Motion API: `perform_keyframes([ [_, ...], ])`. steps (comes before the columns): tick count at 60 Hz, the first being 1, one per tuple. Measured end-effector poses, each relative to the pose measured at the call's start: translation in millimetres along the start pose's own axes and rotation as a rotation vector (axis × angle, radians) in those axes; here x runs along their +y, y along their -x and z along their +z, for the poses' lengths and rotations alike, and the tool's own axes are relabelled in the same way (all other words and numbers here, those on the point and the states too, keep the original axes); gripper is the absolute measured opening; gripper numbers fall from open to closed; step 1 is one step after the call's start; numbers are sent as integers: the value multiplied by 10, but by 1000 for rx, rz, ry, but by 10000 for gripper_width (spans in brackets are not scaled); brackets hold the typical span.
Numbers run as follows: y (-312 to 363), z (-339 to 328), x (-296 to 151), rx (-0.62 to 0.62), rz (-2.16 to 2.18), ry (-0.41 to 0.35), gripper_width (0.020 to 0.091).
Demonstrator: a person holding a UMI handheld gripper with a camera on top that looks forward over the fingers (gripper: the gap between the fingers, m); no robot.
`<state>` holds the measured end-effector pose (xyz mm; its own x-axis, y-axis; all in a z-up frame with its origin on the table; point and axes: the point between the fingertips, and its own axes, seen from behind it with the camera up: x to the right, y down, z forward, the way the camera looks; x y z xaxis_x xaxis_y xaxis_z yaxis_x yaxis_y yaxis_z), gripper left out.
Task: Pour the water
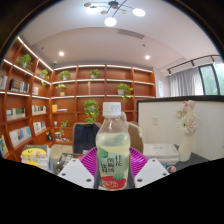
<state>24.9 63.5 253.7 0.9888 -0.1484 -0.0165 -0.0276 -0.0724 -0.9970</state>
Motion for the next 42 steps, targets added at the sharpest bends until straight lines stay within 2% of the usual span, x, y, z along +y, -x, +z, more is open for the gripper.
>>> perform_keyframes([
  [9, -561, 119, 444, 87, -36, 61, 401],
  [22, -1059, 388, 1176, 136, -38, 161, 402],
  [31, -1154, 467, 1473, 118, 2, 175, 417],
  [33, -1149, 484, 1430, 109, 18, 135, 416],
  [42, -1137, 466, 1440, 92, 35, 132, 415],
])
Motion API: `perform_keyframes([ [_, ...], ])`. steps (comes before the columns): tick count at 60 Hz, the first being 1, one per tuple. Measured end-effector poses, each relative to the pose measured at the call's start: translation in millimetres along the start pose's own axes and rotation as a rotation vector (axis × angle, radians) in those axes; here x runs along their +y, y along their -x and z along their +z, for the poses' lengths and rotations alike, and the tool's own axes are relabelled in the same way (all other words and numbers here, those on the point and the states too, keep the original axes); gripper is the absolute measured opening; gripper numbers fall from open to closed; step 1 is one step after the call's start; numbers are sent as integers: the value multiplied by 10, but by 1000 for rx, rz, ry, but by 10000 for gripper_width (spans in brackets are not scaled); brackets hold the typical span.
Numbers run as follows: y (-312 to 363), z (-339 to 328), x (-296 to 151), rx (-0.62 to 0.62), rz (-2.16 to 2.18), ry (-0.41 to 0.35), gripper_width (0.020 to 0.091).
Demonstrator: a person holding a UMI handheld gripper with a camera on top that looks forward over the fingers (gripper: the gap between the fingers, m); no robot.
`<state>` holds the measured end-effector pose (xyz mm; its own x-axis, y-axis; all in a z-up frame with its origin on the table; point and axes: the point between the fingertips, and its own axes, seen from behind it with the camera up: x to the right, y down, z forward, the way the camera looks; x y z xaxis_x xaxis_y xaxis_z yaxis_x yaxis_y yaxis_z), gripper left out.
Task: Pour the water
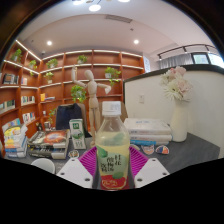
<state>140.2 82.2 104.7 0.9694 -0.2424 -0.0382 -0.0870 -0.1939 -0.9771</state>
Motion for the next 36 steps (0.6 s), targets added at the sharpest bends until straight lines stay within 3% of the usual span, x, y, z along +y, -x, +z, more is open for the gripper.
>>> perform_keyframes([
  [12, 3, -25, 62, 4, -4, 43, 509],
  [16, -1, -64, 153, 2, -11, 78, 687],
  [18, -15, -107, 160, 6, -20, 78, 743],
  [26, 4, -444, 271, 13, -14, 95, 792],
  [36, 139, -1149, 454, -32, 4, 122, 793],
])
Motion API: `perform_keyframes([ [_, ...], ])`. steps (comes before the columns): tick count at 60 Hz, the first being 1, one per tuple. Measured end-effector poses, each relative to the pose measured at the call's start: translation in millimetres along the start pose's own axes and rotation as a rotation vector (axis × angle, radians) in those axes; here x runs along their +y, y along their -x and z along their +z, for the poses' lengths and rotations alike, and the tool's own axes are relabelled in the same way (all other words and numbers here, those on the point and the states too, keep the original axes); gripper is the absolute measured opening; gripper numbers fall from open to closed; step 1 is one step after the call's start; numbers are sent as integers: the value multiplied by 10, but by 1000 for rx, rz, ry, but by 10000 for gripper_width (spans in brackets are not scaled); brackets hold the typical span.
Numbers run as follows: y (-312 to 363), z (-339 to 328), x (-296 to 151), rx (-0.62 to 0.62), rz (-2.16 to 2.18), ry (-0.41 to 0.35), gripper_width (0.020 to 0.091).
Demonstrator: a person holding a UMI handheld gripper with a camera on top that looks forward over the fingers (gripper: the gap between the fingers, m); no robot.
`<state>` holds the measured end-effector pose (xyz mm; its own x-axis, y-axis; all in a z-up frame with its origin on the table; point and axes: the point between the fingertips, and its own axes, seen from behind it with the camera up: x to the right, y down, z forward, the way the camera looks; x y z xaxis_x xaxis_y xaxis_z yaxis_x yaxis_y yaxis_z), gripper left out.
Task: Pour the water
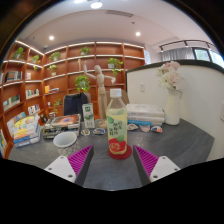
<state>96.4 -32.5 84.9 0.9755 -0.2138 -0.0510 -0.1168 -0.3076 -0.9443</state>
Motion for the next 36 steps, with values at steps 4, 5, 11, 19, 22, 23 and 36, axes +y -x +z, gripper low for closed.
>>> perform_keyframes([
  [4, 49, -301, 84, -7, 26, 7, 796],
  [5, 64, -376, 88, -10, 30, 1, 795],
  [11, 199, -761, 133, -40, 39, -14, 794],
  [19, 315, -1151, 177, -44, -5, -15, 797],
  [22, 358, -1267, 184, -44, -34, -16, 796],
  [23, 377, -1304, 184, -46, -43, -17, 795],
  [36, 576, -1624, 292, -77, -98, -7, 793],
])
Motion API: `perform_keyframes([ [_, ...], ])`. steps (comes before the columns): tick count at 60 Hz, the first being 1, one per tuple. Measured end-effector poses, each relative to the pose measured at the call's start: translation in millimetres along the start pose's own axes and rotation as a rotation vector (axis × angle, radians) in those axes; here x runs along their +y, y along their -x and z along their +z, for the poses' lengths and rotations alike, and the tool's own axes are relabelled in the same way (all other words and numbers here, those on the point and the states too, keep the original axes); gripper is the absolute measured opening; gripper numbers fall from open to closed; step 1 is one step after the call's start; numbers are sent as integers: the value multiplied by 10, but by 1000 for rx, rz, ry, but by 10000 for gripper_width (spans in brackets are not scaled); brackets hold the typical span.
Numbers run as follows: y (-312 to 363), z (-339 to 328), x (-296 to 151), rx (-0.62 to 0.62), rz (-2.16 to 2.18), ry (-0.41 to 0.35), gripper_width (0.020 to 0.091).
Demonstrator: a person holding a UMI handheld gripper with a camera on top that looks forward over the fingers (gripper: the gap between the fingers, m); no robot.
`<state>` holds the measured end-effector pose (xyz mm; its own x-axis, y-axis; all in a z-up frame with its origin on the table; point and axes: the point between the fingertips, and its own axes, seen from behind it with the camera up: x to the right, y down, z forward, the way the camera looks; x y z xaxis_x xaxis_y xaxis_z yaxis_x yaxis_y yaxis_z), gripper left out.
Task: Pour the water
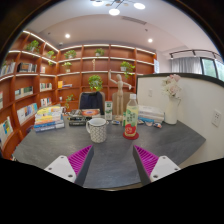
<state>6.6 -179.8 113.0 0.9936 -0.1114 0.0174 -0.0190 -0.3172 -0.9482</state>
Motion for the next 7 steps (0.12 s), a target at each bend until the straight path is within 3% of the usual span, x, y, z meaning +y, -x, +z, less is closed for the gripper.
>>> perform_keyframes([
  [7, 99, -76, 46, -16, -19, 3, 793],
])
